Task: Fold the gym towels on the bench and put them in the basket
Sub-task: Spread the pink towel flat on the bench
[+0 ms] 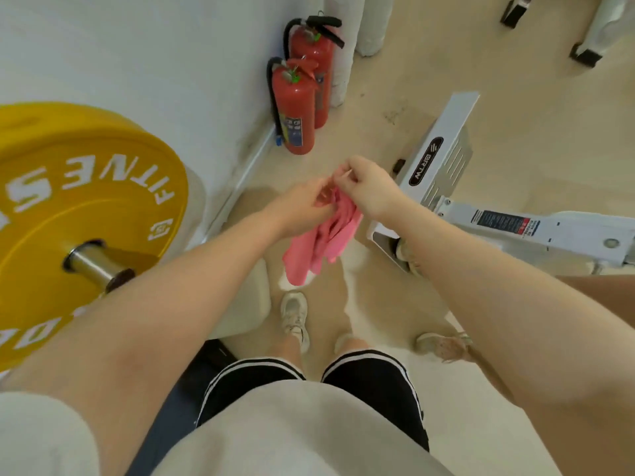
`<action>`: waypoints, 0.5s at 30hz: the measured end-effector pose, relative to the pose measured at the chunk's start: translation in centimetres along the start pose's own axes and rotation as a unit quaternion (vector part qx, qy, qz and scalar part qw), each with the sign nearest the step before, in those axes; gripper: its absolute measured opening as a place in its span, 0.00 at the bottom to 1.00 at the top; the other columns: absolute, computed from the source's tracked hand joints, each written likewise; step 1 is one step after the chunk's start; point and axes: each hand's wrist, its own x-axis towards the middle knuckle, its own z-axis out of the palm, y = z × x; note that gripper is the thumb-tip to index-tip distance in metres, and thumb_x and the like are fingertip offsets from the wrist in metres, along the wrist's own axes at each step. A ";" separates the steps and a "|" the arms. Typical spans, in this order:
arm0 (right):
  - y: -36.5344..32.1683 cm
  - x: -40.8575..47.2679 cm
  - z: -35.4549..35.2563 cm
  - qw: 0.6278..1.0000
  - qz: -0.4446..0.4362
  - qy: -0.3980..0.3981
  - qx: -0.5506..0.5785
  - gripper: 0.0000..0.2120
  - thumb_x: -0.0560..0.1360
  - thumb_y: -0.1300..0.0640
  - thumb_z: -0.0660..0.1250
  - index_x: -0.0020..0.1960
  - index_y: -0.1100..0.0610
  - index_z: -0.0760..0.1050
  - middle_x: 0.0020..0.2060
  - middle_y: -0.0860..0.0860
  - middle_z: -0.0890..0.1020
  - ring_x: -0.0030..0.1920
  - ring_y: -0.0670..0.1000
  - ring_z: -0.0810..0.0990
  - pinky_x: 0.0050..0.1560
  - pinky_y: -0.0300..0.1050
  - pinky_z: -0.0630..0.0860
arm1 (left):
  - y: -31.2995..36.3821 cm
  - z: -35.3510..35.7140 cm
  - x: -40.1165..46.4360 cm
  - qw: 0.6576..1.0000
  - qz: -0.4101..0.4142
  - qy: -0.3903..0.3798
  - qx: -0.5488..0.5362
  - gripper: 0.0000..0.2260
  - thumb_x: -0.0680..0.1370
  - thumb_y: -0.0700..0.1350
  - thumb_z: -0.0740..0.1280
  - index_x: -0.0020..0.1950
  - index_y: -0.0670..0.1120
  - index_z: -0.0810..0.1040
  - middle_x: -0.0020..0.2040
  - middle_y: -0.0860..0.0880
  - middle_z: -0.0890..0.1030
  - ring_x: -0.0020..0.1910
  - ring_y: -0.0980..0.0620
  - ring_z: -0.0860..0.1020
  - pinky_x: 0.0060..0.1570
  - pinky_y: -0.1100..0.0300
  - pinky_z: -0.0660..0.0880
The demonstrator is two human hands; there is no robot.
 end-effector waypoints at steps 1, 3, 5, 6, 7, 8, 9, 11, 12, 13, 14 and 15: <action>-0.6 -0.9 0.7 1.000 -0.003 -0.017 0.013 0.05 0.78 0.58 0.60 0.51 0.57 0.73 0.42 0.53 0.79 0.44 0.51 0.74 0.42 0.41 0.67 | -0.3 -0.1 -1.4 1.000 -0.002 0.018 0.012 0.10 0.77 0.43 0.62 0.57 0.45 0.75 0.51 0.48 0.78 0.51 0.50 0.77 0.50 0.59 0.71; -1.3 -2.8 2.0 0.997 -0.002 -0.065 0.034 0.03 0.78 0.57 0.61 0.49 0.55 0.71 0.46 0.56 0.81 0.43 0.53 0.77 0.44 0.44 0.71 | -0.9 0.1 -4.1 0.998 -0.006 0.049 0.024 0.08 0.77 0.43 0.63 0.54 0.44 0.77 0.49 0.47 0.79 0.50 0.49 0.77 0.48 0.59 0.70; -1.7 -4.6 3.0 0.993 -0.006 -0.116 0.023 0.03 0.78 0.55 0.61 0.47 0.55 0.70 0.47 0.55 0.80 0.43 0.51 0.76 0.44 0.43 0.72 | -1.7 0.8 -6.9 0.998 -0.027 0.045 0.019 0.04 0.77 0.44 0.65 0.49 0.45 0.77 0.46 0.47 0.79 0.49 0.48 0.77 0.49 0.57 0.71; -1.9 -5.6 3.5 0.990 -0.010 -0.137 0.012 0.05 0.79 0.55 0.60 0.45 0.55 0.70 0.47 0.55 0.79 0.44 0.51 0.76 0.46 0.44 0.72 | -1.9 1.4 -8.5 0.999 -0.038 0.037 0.006 0.03 0.76 0.45 0.66 0.46 0.46 0.76 0.45 0.47 0.79 0.48 0.49 0.77 0.49 0.57 0.71; -1.9 -6.6 4.0 0.988 -0.019 -0.156 0.004 0.07 0.79 0.55 0.59 0.43 0.54 0.69 0.48 0.55 0.79 0.45 0.51 0.76 0.49 0.46 0.73 | -2.0 2.1 -10.1 0.998 -0.049 0.039 -0.010 0.04 0.76 0.45 0.66 0.43 0.47 0.75 0.44 0.48 0.79 0.46 0.50 0.77 0.47 0.59 0.71; -2.0 -7.8 4.6 0.984 -0.029 -0.175 -0.002 0.08 0.80 0.55 0.59 0.42 0.53 0.69 0.48 0.56 0.79 0.47 0.51 0.76 0.52 0.47 0.73 | -2.1 2.9 -11.8 0.997 -0.055 0.055 -0.022 0.06 0.76 0.46 0.67 0.40 0.48 0.73 0.43 0.48 0.79 0.45 0.50 0.76 0.44 0.61 0.70; -2.1 -9.0 5.2 0.981 -0.041 -0.192 -0.004 0.08 0.80 0.55 0.59 0.42 0.53 0.69 0.47 0.56 0.79 0.47 0.51 0.76 0.53 0.49 0.73 | -2.3 3.9 -13.4 0.994 -0.062 0.081 -0.028 0.07 0.76 0.46 0.66 0.39 0.49 0.72 0.42 0.48 0.78 0.43 0.51 0.76 0.42 0.62 0.69; -2.0 -11.4 6.7 0.973 -0.066 -0.220 -0.013 0.08 0.80 0.56 0.59 0.42 0.54 0.69 0.44 0.55 0.78 0.45 0.51 0.75 0.53 0.51 0.74 | -2.5 5.9 -16.9 0.986 -0.082 0.144 -0.035 0.09 0.77 0.46 0.64 0.38 0.49 0.69 0.39 0.49 0.76 0.37 0.53 0.72 0.37 0.66 0.66; -2.2 -12.7 7.5 0.970 -0.081 -0.229 -0.016 0.08 0.80 0.56 0.59 0.42 0.55 0.69 0.42 0.54 0.78 0.43 0.51 0.75 0.51 0.50 0.74 | -2.7 6.9 -18.8 0.979 -0.092 0.177 -0.044 0.10 0.78 0.46 0.62 0.37 0.49 0.68 0.37 0.51 0.74 0.35 0.55 0.70 0.34 0.69 0.65; -2.5 -14.0 8.2 0.966 -0.099 -0.240 -0.015 0.08 0.79 0.56 0.59 0.42 0.55 0.69 0.40 0.53 0.77 0.42 0.50 0.75 0.48 0.47 0.74 | -2.8 7.8 -20.6 0.971 -0.105 0.208 -0.059 0.10 0.79 0.45 0.61 0.37 0.49 0.67 0.35 0.52 0.72 0.34 0.56 0.69 0.33 0.71 0.65; -2.8 -15.4 9.1 0.961 -0.114 -0.252 -0.016 0.07 0.79 0.56 0.61 0.42 0.55 0.69 0.37 0.51 0.77 0.40 0.49 0.74 0.45 0.43 0.73 | -3.0 8.9 -22.6 0.961 -0.121 0.234 -0.081 0.10 0.79 0.45 0.59 0.38 0.48 0.66 0.35 0.51 0.72 0.34 0.55 0.69 0.33 0.70 0.65; -3.0 -16.9 10.0 0.955 -0.132 -0.265 -0.019 0.07 0.78 0.56 0.62 0.42 0.55 0.69 0.36 0.49 0.76 0.37 0.47 0.74 0.42 0.40 0.72 | -3.3 10.0 -24.7 0.951 -0.140 0.257 -0.101 0.09 0.80 0.45 0.58 0.39 0.47 0.67 0.36 0.49 0.72 0.35 0.53 0.70 0.35 0.67 0.66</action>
